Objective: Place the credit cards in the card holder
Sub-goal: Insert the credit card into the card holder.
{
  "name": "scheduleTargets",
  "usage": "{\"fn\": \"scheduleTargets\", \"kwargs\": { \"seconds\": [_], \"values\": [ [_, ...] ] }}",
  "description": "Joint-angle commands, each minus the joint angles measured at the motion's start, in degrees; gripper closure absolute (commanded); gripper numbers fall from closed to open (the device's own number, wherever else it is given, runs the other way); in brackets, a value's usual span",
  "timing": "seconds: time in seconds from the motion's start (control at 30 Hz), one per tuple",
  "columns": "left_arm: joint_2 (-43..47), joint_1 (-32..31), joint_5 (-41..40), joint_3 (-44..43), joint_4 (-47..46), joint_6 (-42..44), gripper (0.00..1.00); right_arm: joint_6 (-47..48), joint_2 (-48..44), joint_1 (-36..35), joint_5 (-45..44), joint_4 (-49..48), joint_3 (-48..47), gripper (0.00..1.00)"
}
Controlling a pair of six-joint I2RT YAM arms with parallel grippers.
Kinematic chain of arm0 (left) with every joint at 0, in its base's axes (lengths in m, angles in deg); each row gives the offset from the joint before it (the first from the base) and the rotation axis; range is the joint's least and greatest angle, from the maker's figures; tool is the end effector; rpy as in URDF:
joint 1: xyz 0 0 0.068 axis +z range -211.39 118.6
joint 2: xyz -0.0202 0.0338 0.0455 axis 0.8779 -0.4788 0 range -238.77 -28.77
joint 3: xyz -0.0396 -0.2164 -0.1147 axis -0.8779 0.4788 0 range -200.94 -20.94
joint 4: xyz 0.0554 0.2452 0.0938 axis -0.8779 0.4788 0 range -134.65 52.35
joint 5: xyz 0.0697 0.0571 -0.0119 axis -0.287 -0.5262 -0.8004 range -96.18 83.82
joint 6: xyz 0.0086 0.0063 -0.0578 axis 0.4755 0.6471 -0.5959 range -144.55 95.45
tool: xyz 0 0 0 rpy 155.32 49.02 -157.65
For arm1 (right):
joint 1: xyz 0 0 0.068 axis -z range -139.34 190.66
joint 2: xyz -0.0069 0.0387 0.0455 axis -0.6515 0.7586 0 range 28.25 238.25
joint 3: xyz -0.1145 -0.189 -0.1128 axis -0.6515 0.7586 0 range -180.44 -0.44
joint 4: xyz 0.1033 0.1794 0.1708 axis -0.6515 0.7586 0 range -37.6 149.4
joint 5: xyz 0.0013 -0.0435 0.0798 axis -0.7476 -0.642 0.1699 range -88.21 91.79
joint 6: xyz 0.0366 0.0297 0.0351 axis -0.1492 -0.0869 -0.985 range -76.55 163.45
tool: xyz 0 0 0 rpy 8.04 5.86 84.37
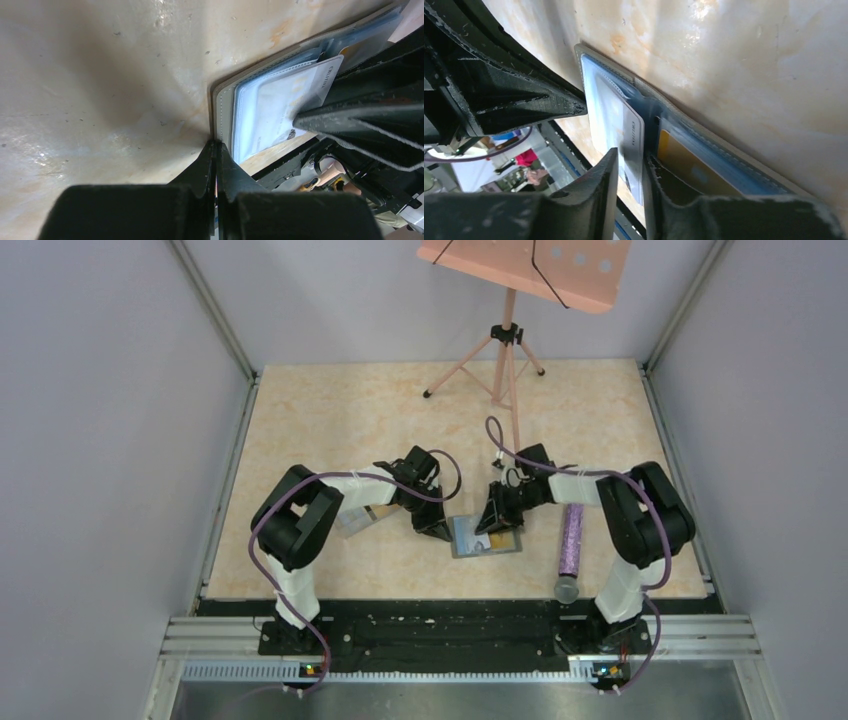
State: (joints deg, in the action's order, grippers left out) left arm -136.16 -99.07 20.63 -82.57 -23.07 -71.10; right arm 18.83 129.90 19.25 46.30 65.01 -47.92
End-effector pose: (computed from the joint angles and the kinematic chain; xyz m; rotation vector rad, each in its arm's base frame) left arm 0.2680 -0.2312 0.0987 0.0886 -2.9783 0.9262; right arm 0.2737 0.1394 0.0816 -0.1568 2.8065 1.2801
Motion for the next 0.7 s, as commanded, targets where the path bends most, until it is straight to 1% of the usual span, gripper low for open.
{"fn": "scheduleTargets", "kwargs": {
  "seconds": [0.0,0.1,0.2,0.43,0.67],
  "values": [
    [-0.7,-0.6,-1.0,0.6,-1.9,-0.7,1.0,2.9,-3.3,-2.2,-8.3,6.4,-3.8,0.73],
    [-0.9,-0.6,-0.7,0.7,-2.2,-0.8,1.0,3.2,-4.7,-2.9,-11.1,9.1,-5.4,0.63],
    [-1.1,-0.6,-0.5,0.7,-2.4,-1.0,1.0,3.5,-5.3,-3.4,-12.1,10.7,-6.6,0.6],
    [-1.2,-0.6,-0.4,0.7,-2.7,-1.1,1.0,5.4,-7.3,-4.0,-15.2,14.6,-8.7,0.47],
    [-1.6,-0.6,0.1,0.4,-3.0,-1.2,1.0,7.4,-6.3,-4.1,-17.4,16.7,-8.7,0.45]
  ]
}}
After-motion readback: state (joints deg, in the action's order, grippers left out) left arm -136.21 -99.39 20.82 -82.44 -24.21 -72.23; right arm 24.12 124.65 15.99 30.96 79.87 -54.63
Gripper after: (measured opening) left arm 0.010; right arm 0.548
